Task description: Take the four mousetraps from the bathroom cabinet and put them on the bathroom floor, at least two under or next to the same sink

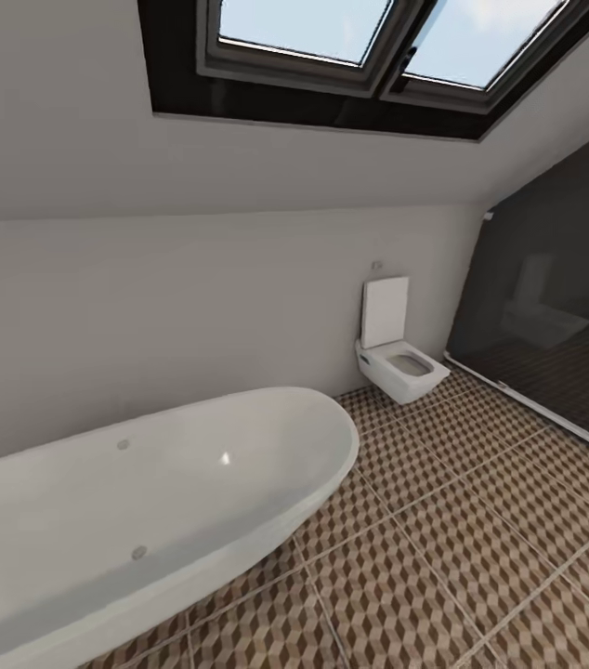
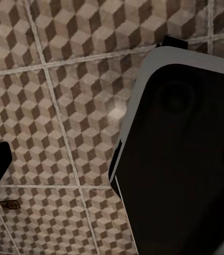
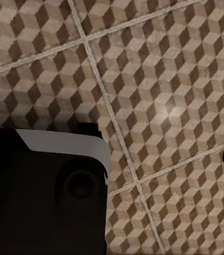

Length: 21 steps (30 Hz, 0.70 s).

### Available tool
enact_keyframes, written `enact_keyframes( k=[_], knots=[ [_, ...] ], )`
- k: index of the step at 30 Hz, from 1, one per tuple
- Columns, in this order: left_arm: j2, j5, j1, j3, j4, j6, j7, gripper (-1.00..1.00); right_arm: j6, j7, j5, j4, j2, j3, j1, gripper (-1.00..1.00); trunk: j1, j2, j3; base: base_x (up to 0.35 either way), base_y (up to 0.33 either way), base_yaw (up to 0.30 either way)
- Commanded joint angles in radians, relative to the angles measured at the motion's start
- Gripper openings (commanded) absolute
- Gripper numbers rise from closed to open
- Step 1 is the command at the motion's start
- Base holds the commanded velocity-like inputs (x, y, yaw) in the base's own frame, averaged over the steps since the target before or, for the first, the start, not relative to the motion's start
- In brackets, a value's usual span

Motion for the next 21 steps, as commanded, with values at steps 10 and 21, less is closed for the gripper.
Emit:
enact_keyframes(
  k=[10,21],
  knots=[
    [-0.001,0.006,-0.001,-0.008,0.001,0.003,0.002,1.0,-0.007,-0.006,0.01,0.005,0.0,-0.009,-0.002,1.0,0.0,-0.001,-0.001,0.0,0.0,-0.296],
    [0.001,0.006,-0.001,-0.008,0.001,0.003,0.003,1.0,-0.007,-0.006,0.009,0.006,-0.001,-0.009,-0.002,1.0,0.0,-0.001,-0.001,0.0,0.0,-0.3]
  ],
)
